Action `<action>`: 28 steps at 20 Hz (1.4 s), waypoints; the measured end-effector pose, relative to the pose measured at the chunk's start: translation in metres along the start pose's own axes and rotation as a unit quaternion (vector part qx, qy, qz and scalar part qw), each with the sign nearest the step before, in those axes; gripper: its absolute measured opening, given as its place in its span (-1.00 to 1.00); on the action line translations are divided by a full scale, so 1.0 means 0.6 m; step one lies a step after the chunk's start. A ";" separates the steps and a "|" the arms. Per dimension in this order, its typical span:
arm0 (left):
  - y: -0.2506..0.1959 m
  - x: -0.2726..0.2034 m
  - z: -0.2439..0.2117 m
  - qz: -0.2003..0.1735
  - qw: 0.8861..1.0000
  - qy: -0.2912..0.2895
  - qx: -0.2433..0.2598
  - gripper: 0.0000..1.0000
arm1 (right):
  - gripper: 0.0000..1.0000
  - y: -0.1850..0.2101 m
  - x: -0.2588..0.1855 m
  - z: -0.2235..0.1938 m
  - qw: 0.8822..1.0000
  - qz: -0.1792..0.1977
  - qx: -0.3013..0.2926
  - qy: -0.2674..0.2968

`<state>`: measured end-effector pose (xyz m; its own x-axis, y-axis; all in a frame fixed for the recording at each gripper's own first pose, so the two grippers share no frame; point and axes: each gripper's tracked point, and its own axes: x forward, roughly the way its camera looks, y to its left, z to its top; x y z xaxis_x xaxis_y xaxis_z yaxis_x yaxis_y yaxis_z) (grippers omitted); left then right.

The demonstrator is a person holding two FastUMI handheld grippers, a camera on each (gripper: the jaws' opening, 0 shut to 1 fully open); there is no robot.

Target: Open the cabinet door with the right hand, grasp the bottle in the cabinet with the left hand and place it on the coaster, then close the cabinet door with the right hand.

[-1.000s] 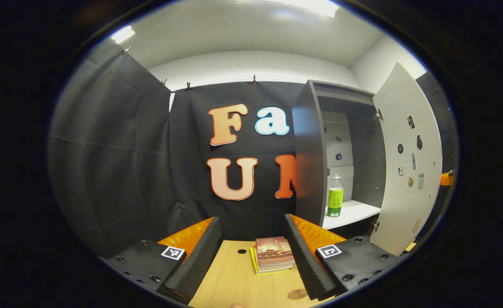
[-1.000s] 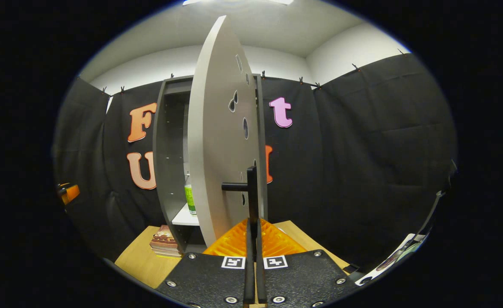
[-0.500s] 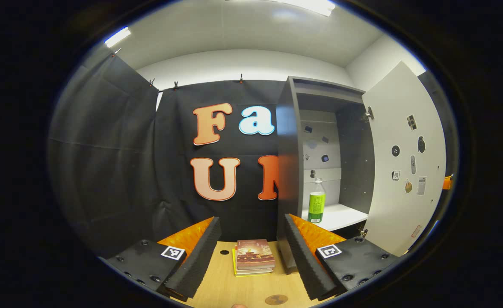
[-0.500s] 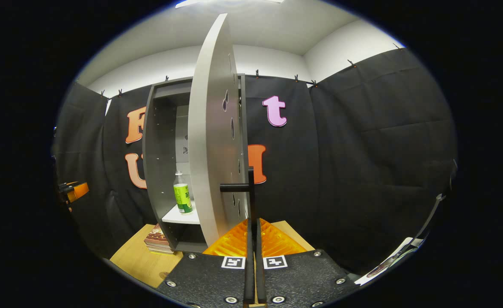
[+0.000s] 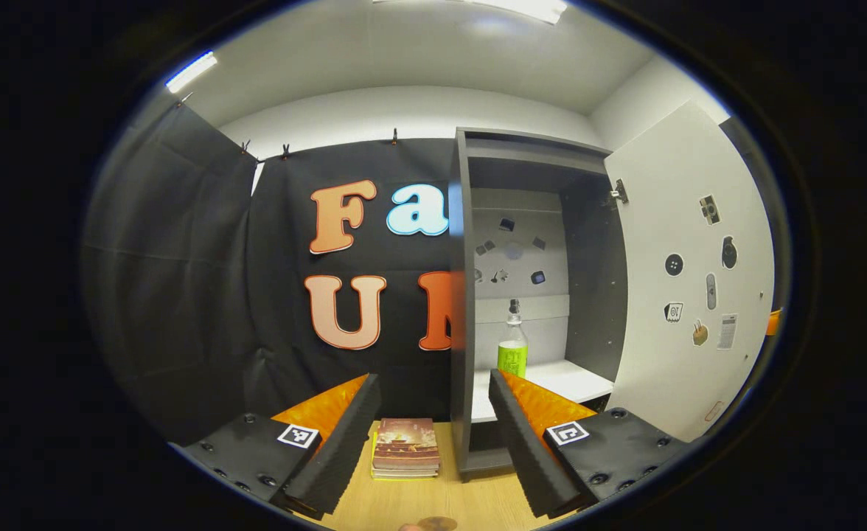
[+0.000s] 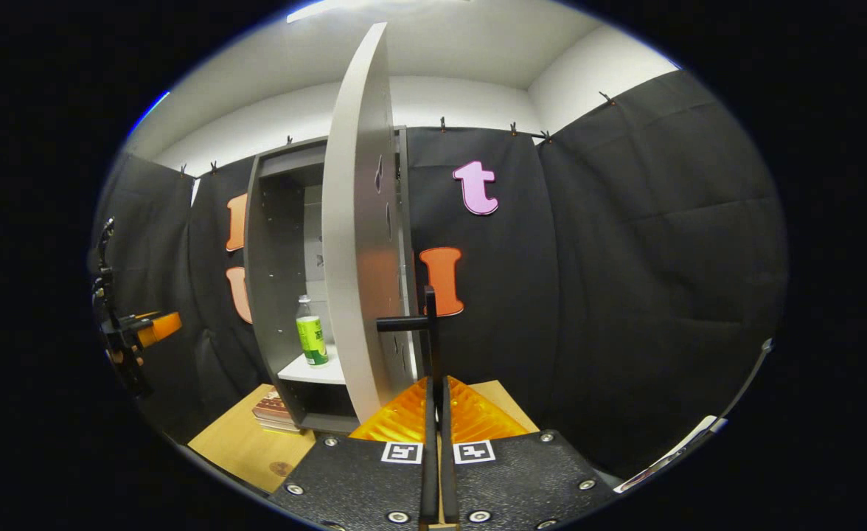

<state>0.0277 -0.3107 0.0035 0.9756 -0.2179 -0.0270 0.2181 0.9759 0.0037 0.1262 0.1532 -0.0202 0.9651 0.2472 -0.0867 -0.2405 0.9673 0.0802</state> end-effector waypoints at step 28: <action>-0.264 0.370 -0.092 -0.034 0.999 0.023 0.014 0.93 | 0.83 -0.126 0.022 0.011 0.995 -0.097 -0.006 -0.006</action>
<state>0.2085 -0.5132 -0.0585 0.9563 -0.2832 -0.0733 0.2859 0.9578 0.0290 0.1577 0.0831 -0.0206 0.9946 0.0559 -0.0871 -0.0516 0.9974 0.0510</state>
